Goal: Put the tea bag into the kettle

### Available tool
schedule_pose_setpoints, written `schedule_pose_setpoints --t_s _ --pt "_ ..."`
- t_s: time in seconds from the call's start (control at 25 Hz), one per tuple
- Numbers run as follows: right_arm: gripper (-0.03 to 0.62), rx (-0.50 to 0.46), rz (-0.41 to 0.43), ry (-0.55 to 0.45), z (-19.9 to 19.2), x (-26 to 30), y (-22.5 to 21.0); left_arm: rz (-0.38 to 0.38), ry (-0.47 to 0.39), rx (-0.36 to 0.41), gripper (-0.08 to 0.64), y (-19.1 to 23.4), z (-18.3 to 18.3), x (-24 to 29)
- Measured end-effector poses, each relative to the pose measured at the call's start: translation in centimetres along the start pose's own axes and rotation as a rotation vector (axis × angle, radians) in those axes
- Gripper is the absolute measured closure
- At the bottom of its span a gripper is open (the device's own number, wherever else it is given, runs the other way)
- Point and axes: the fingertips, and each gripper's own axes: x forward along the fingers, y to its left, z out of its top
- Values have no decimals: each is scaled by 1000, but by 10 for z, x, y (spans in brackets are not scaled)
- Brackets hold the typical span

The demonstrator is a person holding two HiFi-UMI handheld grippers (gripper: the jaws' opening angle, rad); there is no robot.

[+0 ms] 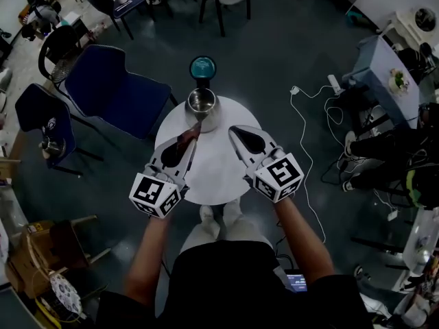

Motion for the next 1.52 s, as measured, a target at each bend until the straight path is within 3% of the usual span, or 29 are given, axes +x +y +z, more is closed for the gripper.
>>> schedule_pose_setpoints --t_s 0.44,0.92,1.52 --pt "575 -3 47 25 -13 20 -33 75 43 -18 522 38 -20 46" --pt "575 22 49 3 -24 43 -69 94 82 58 522 68 -42 90" --pt "575 9 101 47 -45 62 -73 110 120 115 522 102 -53 129"
